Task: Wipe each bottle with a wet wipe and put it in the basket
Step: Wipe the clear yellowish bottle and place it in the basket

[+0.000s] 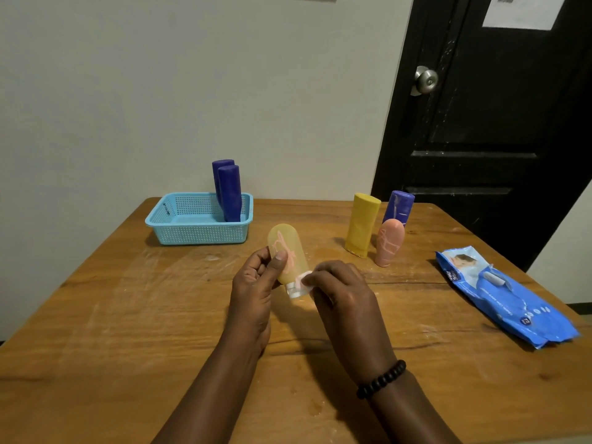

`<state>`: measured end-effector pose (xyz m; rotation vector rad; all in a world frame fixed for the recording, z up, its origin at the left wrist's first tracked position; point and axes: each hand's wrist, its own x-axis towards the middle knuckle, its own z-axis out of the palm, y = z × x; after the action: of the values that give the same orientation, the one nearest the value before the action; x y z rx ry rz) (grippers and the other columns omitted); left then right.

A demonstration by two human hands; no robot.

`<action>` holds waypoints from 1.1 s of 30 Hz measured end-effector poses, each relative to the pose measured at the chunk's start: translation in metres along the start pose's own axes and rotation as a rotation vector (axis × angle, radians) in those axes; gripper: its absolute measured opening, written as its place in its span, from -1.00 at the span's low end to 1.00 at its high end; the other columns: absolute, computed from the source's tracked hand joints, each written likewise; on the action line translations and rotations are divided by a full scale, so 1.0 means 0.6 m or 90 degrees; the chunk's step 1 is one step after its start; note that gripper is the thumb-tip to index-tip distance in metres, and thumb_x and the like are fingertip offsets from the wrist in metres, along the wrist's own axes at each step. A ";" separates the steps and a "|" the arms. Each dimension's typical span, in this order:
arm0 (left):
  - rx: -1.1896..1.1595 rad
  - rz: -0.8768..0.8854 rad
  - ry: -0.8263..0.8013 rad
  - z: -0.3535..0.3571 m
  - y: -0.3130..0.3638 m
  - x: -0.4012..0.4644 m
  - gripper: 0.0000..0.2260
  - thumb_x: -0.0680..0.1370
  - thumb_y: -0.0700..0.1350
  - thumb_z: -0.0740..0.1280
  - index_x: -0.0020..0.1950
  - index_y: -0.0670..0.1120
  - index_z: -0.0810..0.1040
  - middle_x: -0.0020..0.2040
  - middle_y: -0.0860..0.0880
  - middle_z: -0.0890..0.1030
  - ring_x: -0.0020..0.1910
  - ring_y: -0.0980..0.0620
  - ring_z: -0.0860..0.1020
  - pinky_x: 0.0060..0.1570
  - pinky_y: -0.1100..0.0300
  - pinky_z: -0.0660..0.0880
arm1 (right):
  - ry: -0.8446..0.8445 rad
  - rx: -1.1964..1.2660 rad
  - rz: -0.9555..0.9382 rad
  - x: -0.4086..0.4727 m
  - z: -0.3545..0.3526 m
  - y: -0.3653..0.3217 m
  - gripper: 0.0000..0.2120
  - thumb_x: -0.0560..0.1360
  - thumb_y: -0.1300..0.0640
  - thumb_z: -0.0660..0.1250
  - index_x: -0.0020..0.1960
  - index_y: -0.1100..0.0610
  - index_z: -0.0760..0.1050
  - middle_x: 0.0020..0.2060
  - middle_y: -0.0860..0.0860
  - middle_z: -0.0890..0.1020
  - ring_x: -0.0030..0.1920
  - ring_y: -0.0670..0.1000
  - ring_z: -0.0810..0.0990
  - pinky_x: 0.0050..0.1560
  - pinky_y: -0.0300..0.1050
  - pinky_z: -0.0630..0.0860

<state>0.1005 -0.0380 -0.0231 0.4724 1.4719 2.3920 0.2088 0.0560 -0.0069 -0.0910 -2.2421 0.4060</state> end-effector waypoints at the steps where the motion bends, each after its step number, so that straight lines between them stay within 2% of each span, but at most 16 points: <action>1: 0.005 0.000 0.001 -0.001 -0.001 0.001 -0.70 0.50 -0.05 0.40 0.21 -0.09 0.62 0.01 -0.07 0.71 -0.02 0.01 0.64 -0.02 0.07 0.57 | 0.005 0.011 0.007 0.003 -0.003 -0.002 -0.77 0.39 0.36 0.47 -0.01 0.14 0.63 -0.03 0.01 0.61 -0.01 -0.02 0.56 -0.09 -0.17 0.59; 4: 0.029 0.004 -0.008 -0.002 -0.002 0.001 -0.74 0.56 -0.06 0.38 0.23 -0.07 0.62 0.05 -0.10 0.71 0.01 -0.05 0.65 0.04 0.01 0.58 | 0.051 0.047 0.036 0.025 -0.016 -0.011 -0.80 0.43 0.32 0.43 0.03 0.13 0.61 -0.01 0.00 0.61 0.01 -0.05 0.56 -0.04 -0.21 0.57; 7: 0.059 0.005 -0.040 0.000 -0.001 -0.001 -0.69 0.53 0.00 0.39 0.25 -0.04 0.62 0.09 -0.10 0.70 0.09 -0.07 0.63 0.19 -0.12 0.53 | 0.076 0.062 0.046 0.066 -0.020 -0.015 -0.82 0.46 0.29 0.38 0.05 0.15 0.61 0.01 0.01 0.61 0.02 -0.05 0.57 -0.02 -0.20 0.58; 10: 0.044 0.003 -0.069 0.002 -0.001 -0.003 -0.66 0.50 0.02 0.39 0.25 -0.05 0.61 0.12 -0.12 0.69 0.10 -0.08 0.62 0.22 -0.13 0.49 | 0.075 0.103 0.079 0.094 -0.018 -0.014 -0.82 0.47 0.32 0.40 0.04 0.14 0.62 -0.01 -0.01 0.61 0.00 -0.09 0.58 -0.01 -0.22 0.59; 12: 0.013 0.003 -0.068 0.002 0.001 -0.002 -0.66 0.51 -0.01 0.38 0.26 -0.07 0.61 0.12 -0.13 0.68 0.08 -0.08 0.60 0.19 -0.09 0.49 | 0.058 0.130 0.089 0.088 -0.017 -0.014 -0.82 0.47 0.32 0.40 0.03 0.12 0.62 -0.01 -0.04 0.61 0.01 -0.14 0.58 0.00 -0.27 0.57; 16: -0.050 -0.005 -0.042 0.000 0.005 0.001 -0.67 0.52 -0.05 0.35 0.24 -0.14 0.59 -0.01 -0.06 0.69 -0.04 0.05 0.61 -0.03 0.17 0.56 | 0.026 0.205 0.130 0.040 -0.014 -0.013 -0.80 0.48 0.32 0.40 0.01 0.08 0.64 -0.04 -0.10 0.62 0.01 -0.16 0.58 -0.03 -0.35 0.54; 19: -0.050 -0.008 -0.029 -0.001 0.005 0.004 -0.66 0.50 -0.04 0.35 0.24 -0.14 0.59 -0.04 -0.02 0.70 -0.05 0.09 0.63 -0.09 0.22 0.57 | 0.022 0.264 0.164 0.017 -0.016 -0.011 -0.79 0.46 0.34 0.43 -0.01 0.07 0.65 -0.07 -0.12 0.64 -0.01 -0.15 0.60 -0.07 -0.36 0.52; 22: -0.042 -0.011 -0.026 -0.004 0.006 0.003 -0.65 0.50 -0.05 0.36 0.25 -0.13 0.59 -0.02 -0.05 0.70 -0.07 0.06 0.64 -0.06 0.15 0.58 | 0.017 0.186 0.122 0.022 -0.012 -0.013 -0.78 0.44 0.35 0.43 0.00 0.09 0.64 -0.05 -0.08 0.62 0.00 -0.17 0.58 -0.04 -0.39 0.51; 26: 0.030 0.008 -0.049 -0.003 0.007 -0.003 -0.70 0.53 -0.04 0.38 0.24 -0.08 0.61 0.08 -0.12 0.69 0.02 -0.04 0.63 0.10 -0.05 0.54 | 0.056 0.081 0.071 0.061 -0.008 -0.016 -0.82 0.45 0.32 0.40 0.01 0.14 0.62 -0.02 0.00 0.61 0.00 -0.06 0.57 -0.04 -0.20 0.58; 29: 0.094 0.040 -0.066 0.001 0.009 -0.008 -0.78 0.56 -0.09 0.38 0.20 -0.06 0.62 0.04 -0.07 0.70 0.03 0.01 0.64 0.06 0.07 0.57 | 0.090 0.042 0.039 0.094 -0.008 -0.014 -0.84 0.44 0.34 0.41 0.00 0.18 0.61 -0.03 0.06 0.61 0.01 0.01 0.56 -0.07 -0.15 0.57; 33: 0.141 0.082 -0.066 0.004 0.009 -0.010 -0.84 0.56 -0.14 0.39 0.14 -0.07 0.62 -0.01 -0.04 0.69 0.00 0.03 0.64 0.00 0.16 0.57 | 0.064 -0.010 0.030 0.111 0.006 -0.007 -0.82 0.46 0.31 0.42 0.04 0.15 0.61 0.02 0.07 0.60 0.09 0.06 0.52 -0.05 -0.09 0.55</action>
<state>0.1066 -0.0407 -0.0177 0.7521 1.7152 2.2684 0.1634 0.0643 0.0410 -0.1697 -2.1475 0.4007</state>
